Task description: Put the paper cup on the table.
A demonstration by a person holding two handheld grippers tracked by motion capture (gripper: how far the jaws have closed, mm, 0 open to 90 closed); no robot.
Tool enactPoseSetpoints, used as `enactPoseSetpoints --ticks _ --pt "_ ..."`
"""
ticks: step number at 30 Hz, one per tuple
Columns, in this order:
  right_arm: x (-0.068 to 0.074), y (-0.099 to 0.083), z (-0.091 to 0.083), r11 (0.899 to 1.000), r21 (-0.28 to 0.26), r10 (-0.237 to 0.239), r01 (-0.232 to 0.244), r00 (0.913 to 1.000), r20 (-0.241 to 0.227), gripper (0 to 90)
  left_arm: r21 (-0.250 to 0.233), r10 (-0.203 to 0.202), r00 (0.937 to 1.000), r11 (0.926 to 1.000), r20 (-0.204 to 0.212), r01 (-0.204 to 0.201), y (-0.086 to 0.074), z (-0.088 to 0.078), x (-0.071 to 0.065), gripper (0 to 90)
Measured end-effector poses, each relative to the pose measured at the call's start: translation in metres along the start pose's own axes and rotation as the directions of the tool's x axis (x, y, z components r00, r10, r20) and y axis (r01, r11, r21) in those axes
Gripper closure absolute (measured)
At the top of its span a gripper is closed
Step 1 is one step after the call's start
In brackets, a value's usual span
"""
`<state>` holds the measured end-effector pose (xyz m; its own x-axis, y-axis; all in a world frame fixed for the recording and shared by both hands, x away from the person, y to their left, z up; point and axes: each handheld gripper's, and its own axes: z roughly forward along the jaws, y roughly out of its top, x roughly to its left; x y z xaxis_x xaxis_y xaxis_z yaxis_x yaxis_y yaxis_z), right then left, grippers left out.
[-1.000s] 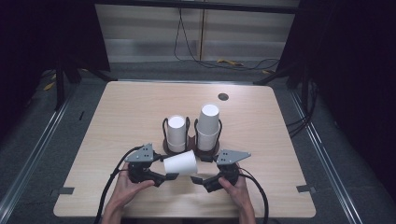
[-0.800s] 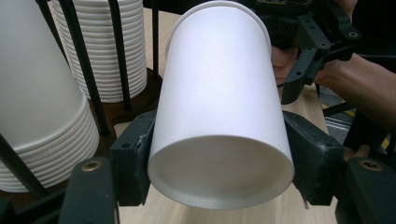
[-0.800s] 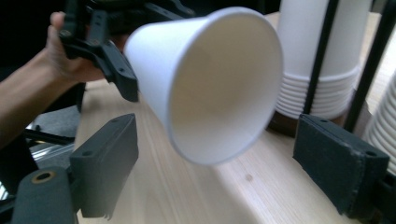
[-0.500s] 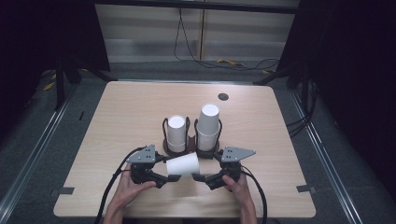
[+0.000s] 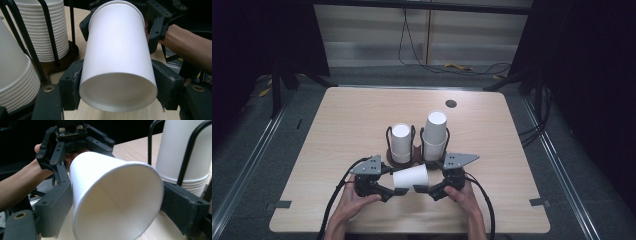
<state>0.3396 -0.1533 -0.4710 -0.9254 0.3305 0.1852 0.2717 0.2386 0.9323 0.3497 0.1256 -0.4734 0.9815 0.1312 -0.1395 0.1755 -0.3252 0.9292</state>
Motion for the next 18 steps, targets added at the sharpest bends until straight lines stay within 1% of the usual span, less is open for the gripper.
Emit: enactPoseSetpoints --ticks 3,5,7,8,9,10,12,13,14,16,18 --pt "-0.0009 0.0019 0.0012 1.0 0.007 0.004 -0.003 0.9998 -0.017 13.2 -0.007 -0.001 1.0 1.0 0.006 0.001 0.0008 -0.0004 0.0004 33.2" --pt "-0.0013 0.0021 0.0011 1.0 0.006 0.005 -0.005 0.9998 -0.018 13.5 -0.01 -0.001 1.0 0.9999 0.008 0.001 0.0006 -0.0004 0.0006 33.2" --pt "-0.0025 0.0023 0.0011 1.0 0.005 0.01 -0.01 0.9996 -0.028 14.4 0.0 0.0 1.0 1.0 0.006 0.0 0.0008 -0.0009 0.0011 33.2" --pt "-0.0027 0.0024 0.0007 1.0 0.008 0.014 -0.013 0.9995 -0.028 14.7 -0.003 -0.003 1.0 1.0 0.007 0.003 0.0004 -0.0003 0.0011 33.1" --pt "-0.0031 0.0024 0.0003 1.0 0.007 0.019 -0.018 0.9994 -0.03 15.1 -0.003 0.003 1.0 1.0 0.004 -0.003 0.0002 -0.0001 0.0019 33.1" --pt "-0.0038 0.0022 -0.0004 1.0 0.004 0.023 -0.023 0.9993 -0.029 15.7 -0.011 -0.004 1.0 0.9999 0.001 0.004 -0.0001 0.0005 0.0023 32.6" --pt "-0.0047 0.0023 -0.0007 1.0 0.004 0.029 -0.029 0.9992 -0.029 16.2 -0.002 -0.005 1.0 1.0 -0.004 0.005 0.0 0.0007 0.0029 32.0" --pt "-0.0046 0.0024 -0.0012 1.0 0.01 0.029 -0.029 0.9991 -0.03 18.1 -0.015 -0.009 0.9999 0.9998 -0.011 0.009 -0.0009 0.0021 0.003 29.4" --pt "-0.0046 0.0024 -0.0012 1.0 0.01 0.029 -0.029 0.9991 -0.03 18.1 -0.015 -0.009 0.9999 0.9998 -0.011 0.009 -0.0009 0.0021 0.003 28.8" --pt "-0.0039 0.0028 -0.002 1.0 0.011 0.03 -0.029 0.9991 -0.029 19.5 -0.012 -0.007 0.9997 0.9999 -0.024 0.007 -0.0011 0.0023 0.004 27.6" --pt "-0.0037 0.003 -0.0025 0.999 0.01 0.031 -0.03 0.9991 -0.03 20.3 -0.011 -0.011 0.9998 0.9999 -0.017 0.011 -0.0015 0.0031 0.0044 27.0"
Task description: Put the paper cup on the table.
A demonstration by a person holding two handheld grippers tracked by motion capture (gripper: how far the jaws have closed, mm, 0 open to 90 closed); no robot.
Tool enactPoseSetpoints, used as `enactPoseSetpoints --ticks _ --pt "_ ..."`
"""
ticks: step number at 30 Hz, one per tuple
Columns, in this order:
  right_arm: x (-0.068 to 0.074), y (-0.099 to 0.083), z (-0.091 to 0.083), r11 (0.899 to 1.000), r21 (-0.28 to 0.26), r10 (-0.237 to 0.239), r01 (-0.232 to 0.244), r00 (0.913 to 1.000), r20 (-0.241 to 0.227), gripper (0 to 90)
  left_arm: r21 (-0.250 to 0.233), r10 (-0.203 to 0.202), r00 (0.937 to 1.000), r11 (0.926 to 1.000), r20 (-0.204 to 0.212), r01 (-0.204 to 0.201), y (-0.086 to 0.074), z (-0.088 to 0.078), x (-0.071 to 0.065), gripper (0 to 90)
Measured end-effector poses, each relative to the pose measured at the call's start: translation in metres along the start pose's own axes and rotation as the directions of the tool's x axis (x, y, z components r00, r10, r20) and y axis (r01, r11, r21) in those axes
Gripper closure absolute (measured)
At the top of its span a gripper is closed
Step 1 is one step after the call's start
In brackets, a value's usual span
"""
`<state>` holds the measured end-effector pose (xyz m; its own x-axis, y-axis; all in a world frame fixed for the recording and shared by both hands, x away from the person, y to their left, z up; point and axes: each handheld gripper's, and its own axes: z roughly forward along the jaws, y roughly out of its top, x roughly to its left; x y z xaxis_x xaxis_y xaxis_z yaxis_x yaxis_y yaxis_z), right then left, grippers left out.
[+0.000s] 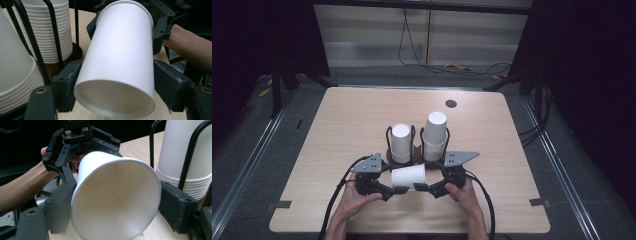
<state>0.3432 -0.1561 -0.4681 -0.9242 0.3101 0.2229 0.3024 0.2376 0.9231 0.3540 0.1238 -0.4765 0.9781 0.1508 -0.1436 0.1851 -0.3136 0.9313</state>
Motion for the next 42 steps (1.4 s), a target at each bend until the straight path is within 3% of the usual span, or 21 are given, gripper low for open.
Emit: enactPoseSetpoints --ticks 6,10,14,19,21,25,26,29,32,35,37,41,42 --pt "0.001 0.0 -0.001 1.0 -0.014 -0.006 0.006 1.0 0.002 23.0 -0.007 -0.01 0.9998 0.9999 -0.018 0.01 -0.001 0.001 0.002 22.2" --pt "0.001 0.0 -0.002 1.0 -0.014 -0.001 0.001 0.9999 0.01 23.6 -0.014 -0.027 0.9981 0.9995 -0.055 0.027 0.0 0.0 0.001 16.7" --pt "0.002 0.0 -0.004 1.0 -0.008 0.002 -0.002 0.9998 0.019 23.7 -0.017 -0.033 0.9978 0.9993 -0.058 0.032 -0.001 -0.001 0.002 15.4" --pt "0.001 0.0 -0.009 1.0 -0.014 0.008 -0.008 0.9987 0.05 23.7 -0.027 -0.048 0.9928 0.9986 -0.11 0.045 -0.007 -0.002 -0.003 15.5" --pt "0.0 0.0 -0.012 1.0 -0.016 0.015 -0.014 0.9977 0.066 23.7 -0.022 -0.074 0.9829 0.9972 -0.169 0.071 -0.011 -0.002 -0.003 15.6" --pt "-0.001 0.0 -0.016 1.0 -0.022 0.022 -0.02 0.9965 0.08 23.7 -0.053 -0.079 0.9829 0.996 -0.166 0.071 -0.015 -0.005 -0.003 15.6" --pt "-0.002 0.0 -0.017 0.999 -0.026 0.025 -0.023 0.9962 0.084 23.7 -0.066 -0.072 0.9791 0.996 -0.19 0.061 -0.017 -0.006 -0.004 15.6" --pt "-0.003 0.0 -0.022 0.999 -0.035 0.035 -0.031 0.9939 0.105 23.7 -0.069 -0.037 0.9537 0.9974 -0.298 0.017 -0.024 -0.008 -0.006 15.4" --pt "-0.004 0.0 -0.024 0.999 -0.031 0.039 -0.035 0.9927 0.114 23.7 -0.101 -0.056 0.9447 0.9946 -0.323 0.025 -0.028 -0.011 -0.004 15.5" --pt "-0.006 0.0 -0.028 0.999 -0.026 0.047 -0.044 0.9902 0.131 23.7 -0.103 -0.061 0.9251 0.9944 -0.375 0.024 -0.03 -0.013 -0.002 15.4" --pt "-0.006 0.0 -0.032 0.999 -0.026 0.051 -0.048 0.9878 0.147 23.7 -0.115 -0.079 0.921 0.9926 -0.381 0.037 -0.033 -0.014 -0.001 15.5" --pt "-0.005 0.0 -0.037 0.998 -0.02 0.057 -0.055 0.9839 0.169 23.7 -0.139 -0.143 0.895 0.986 -0.422 0.092 -0.036 -0.017 0.002 15.4" --pt "-0.004 0.0 -0.038 0.998 -0.015 0.058 -0.056 0.9819 0.18 23.7 -0.126 -0.134 0.8887 0.9883 -0.439 0.087 -0.036 -0.02 0.002 15.4"
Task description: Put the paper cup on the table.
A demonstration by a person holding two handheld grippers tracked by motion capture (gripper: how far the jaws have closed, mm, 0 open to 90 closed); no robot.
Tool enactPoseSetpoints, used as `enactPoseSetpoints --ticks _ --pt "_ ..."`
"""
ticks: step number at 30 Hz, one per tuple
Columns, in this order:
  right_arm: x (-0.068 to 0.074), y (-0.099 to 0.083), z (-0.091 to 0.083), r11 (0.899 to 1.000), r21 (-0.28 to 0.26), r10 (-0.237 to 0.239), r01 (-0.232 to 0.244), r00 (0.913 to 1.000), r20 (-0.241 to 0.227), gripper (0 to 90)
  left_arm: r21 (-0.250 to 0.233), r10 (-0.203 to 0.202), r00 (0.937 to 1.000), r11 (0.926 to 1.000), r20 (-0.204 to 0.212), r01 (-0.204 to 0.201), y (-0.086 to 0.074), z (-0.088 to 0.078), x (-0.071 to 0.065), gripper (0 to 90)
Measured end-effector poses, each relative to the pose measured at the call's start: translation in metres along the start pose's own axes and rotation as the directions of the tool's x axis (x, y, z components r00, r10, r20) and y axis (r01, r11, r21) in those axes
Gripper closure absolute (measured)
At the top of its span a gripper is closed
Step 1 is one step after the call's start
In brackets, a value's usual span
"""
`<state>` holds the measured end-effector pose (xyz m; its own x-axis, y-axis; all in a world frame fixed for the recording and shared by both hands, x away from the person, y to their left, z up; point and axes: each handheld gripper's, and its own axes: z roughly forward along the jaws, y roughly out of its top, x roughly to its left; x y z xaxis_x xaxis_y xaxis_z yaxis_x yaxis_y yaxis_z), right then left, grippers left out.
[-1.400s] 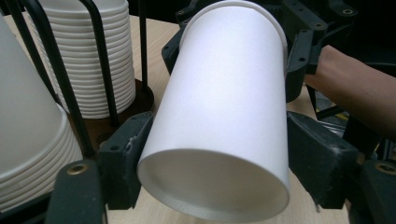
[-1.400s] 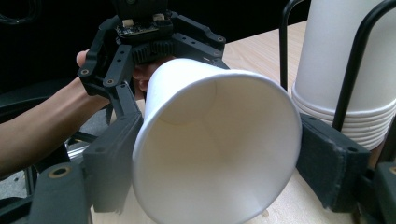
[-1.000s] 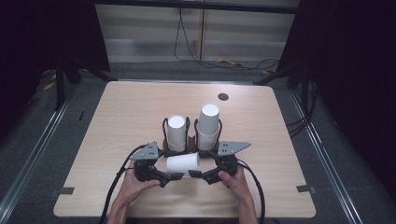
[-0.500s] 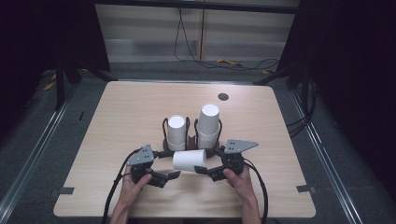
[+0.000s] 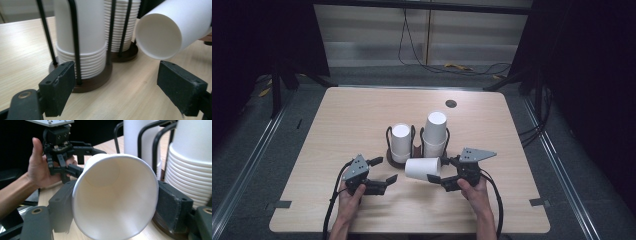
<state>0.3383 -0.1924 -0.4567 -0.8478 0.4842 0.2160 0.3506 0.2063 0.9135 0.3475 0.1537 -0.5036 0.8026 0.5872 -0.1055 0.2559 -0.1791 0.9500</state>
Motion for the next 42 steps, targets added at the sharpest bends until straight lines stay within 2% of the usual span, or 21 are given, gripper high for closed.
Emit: enactPoseSetpoints --ticks 1,2,4,8,10,12,15,16,17,22,24,25,26,28,33,35,36,39,40,41,42 --pt "0.0 0.0 -0.001 1.0 0.002 0.0 0.0 1.0 0.005 23.7 -0.015 -0.01 0.9997 0.9998 -0.022 0.01 0.0 0.0 -0.001 15.4" --pt "0.0 0.0 -0.003 1.0 0.003 0.003 -0.003 0.9999 0.012 23.7 -0.022 -0.008 0.9997 0.9997 -0.024 0.007 -0.001 -0.001 -0.001 15.4" --pt "0.001 0.001 -0.006 1.0 0.006 0.003 -0.003 0.9997 0.026 23.7 -0.041 0.006 0.9977 0.9991 -0.067 -0.008 -0.004 -0.002 -0.002 15.4" --pt "0.0 0.001 -0.014 1.0 0.014 0.011 -0.012 0.9983 0.058 23.7 -0.074 -0.007 0.9971 0.9972 -0.075 0.002 -0.008 -0.007 -0.002 15.5" --pt "-0.001 0.001 -0.017 1.0 0.023 0.009 -0.01 0.9972 0.074 23.7 -0.071 -0.013 0.9959 0.9975 -0.09 0.007 -0.008 -0.008 -0.001 15.5" --pt "-0.002 0.001 -0.021 1.0 0.029 0.01 -0.012 0.9958 0.091 23.7 -0.061 0.005 0.9944 0.9981 -0.105 -0.012 -0.008 -0.009 -0.001 15.4" --pt "-0.002 0.001 -0.028 0.999 0.029 0.019 -0.023 0.9928 0.119 23.7 -0.079 0.019 0.9902 0.9964 -0.139 -0.03 -0.009 -0.01 -0.004 15.4" --pt "-0.002 0.002 -0.03 0.999 0.034 0.024 -0.029 0.9912 0.13 23.8 -0.102 0.019 0.9835 0.9941 -0.18 -0.038 -0.011 -0.012 -0.006 15.6" --pt "-0.001 0.002 -0.033 0.999 0.041 0.023 -0.029 0.9894 0.143 23.8 -0.126 0.014 0.9814 0.9912 -0.191 -0.039 -0.012 -0.014 -0.008 15.5" --pt "-0.001 0.003 -0.041 0.996 0.069 0.035 -0.049 0.9816 0.188 24.0 -0.153 -0.004 0.9774 0.9878 -0.212 -0.029 -0.013 -0.017 -0.007 15.3" --pt "-0.002 0.004 -0.044 0.994 0.088 0.038 -0.058 0.9771 0.209 24.0 -0.141 0.025 0.9749 0.9883 -0.221 -0.058 -0.013 -0.016 -0.009 15.3" --pt "-0.004 0.005 -0.048 0.993 0.094 0.043 -0.066 0.9715 0.233 24.1 -0.14 0.036 0.9725 0.9878 -0.23 -0.069 -0.013 -0.016 -0.011 15.4" --pt "-0.004 0.005 -0.048 0.993 0.094 0.043 -0.066 0.9715 0.233 24.1 -0.138 0.038 0.9719 0.9877 -0.232 -0.072 -0.013 -0.016 -0.011 15.4" --pt "-0.006 0.006 -0.051 0.99 0.114 0.045 -0.077 0.9648 0.259 24.1 -0.144 0.026 0.9709 0.9876 -0.238 -0.062 -0.013 -0.017 -0.012 15.4" --pt "-0.008 0.008 -0.054 0.982 0.157 0.052 -0.103 0.9524 0.3 24.2 -0.136 0.056 0.972 0.9867 -0.228 -0.089 -0.014 -0.016 -0.013 15.5" --pt "-0.009 0.011 -0.056 0.98 0.163 0.059 -0.114 0.9485 0.311 24.2 -0.146 0.045 0.9706 0.9859 -0.236 -0.082 -0.014 -0.017 -0.014 15.5" --pt "-0.009 0.013 -0.058 0.979 0.172 0.051 -0.11 0.9472 0.316 24.2 -0.153 0.05 0.9669 0.9841 -0.25 -0.09 -0.014 -0.018 -0.014 15.5" --pt "-0.011 0.019 -0.062 0.97 0.211 0.042 -0.121 0.9376 0.345 24.2 -0.208 0.014 0.9612 0.9753 -0.276 -0.074 -0.017 -0.022 -0.014 15.7" --pt "-0.011 0.019 -0.062 0.97 0.211 0.042 -0.121 0.9376 0.345 24.2 -0.224 0.002 0.9642 0.9725 -0.265 -0.064 -0.018 -0.024 -0.012 15.7" --pt "-0.01 0.021 -0.062 0.964 0.236 0.029 -0.118 0.9359 0.351 24.2 -0.233 -0.006 0.9652 0.9709 -0.261 -0.057 -0.019 -0.024 -0.011 15.7" --pt "-0.009 0.022 -0.063 0.959 0.262 0.015 -0.111 0.9395 0.342 24.1 -0.242 -0.016 0.9622 0.9689 -0.272 -0.053 -0.019 -0.025 -0.012 15.7"
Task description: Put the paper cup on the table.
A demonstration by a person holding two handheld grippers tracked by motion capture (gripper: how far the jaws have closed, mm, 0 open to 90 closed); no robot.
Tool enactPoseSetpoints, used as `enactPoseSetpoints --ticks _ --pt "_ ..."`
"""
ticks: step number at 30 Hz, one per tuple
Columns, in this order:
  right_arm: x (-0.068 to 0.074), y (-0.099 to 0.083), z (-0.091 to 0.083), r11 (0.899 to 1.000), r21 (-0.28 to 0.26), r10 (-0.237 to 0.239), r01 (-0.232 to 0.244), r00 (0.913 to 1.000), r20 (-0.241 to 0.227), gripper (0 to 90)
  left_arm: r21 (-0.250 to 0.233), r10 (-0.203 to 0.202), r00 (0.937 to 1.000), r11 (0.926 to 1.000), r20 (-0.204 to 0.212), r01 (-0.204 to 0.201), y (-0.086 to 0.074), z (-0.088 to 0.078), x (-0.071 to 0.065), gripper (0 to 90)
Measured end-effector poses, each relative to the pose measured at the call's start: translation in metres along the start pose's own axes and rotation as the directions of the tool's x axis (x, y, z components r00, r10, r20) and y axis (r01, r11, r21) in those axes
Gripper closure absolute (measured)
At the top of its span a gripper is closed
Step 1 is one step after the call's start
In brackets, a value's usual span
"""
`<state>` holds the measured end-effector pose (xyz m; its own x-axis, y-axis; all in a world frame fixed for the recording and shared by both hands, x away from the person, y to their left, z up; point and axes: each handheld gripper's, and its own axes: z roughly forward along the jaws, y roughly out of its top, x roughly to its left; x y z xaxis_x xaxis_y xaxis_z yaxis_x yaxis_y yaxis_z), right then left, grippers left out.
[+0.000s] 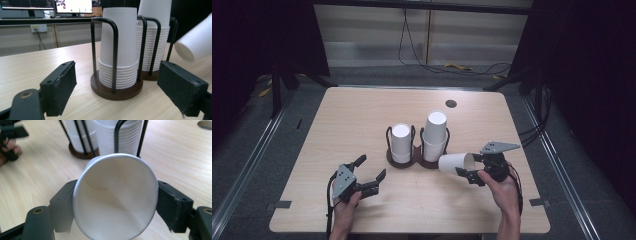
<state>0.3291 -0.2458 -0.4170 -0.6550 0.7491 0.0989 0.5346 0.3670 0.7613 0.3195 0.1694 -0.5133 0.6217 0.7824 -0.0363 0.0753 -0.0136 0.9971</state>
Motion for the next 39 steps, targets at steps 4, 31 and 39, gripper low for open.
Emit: enactPoseSetpoints --ticks 4,31,39 --pt "-0.003 0.002 -0.005 0.999 0.042 0.011 -0.012 0.9994 0.034 24.0 0.019 0.052 0.9986 0.9985 -0.008 -0.052 0.001 0.001 -0.005 15.6" --pt "-0.052 0.063 0.007 0.938 0.346 -0.053 -0.026 0.9744 0.219 22.0 0.001 0.042 0.9987 0.9991 -0.028 -0.042 0.0 -0.001 -0.004 15.5" --pt "-0.063 0.073 0.024 0.884 0.467 -0.094 -0.026 0.968 0.232 21.3 -0.003 0.037 0.999 0.9993 -0.024 -0.037 0.0 -0.001 -0.004 15.4"
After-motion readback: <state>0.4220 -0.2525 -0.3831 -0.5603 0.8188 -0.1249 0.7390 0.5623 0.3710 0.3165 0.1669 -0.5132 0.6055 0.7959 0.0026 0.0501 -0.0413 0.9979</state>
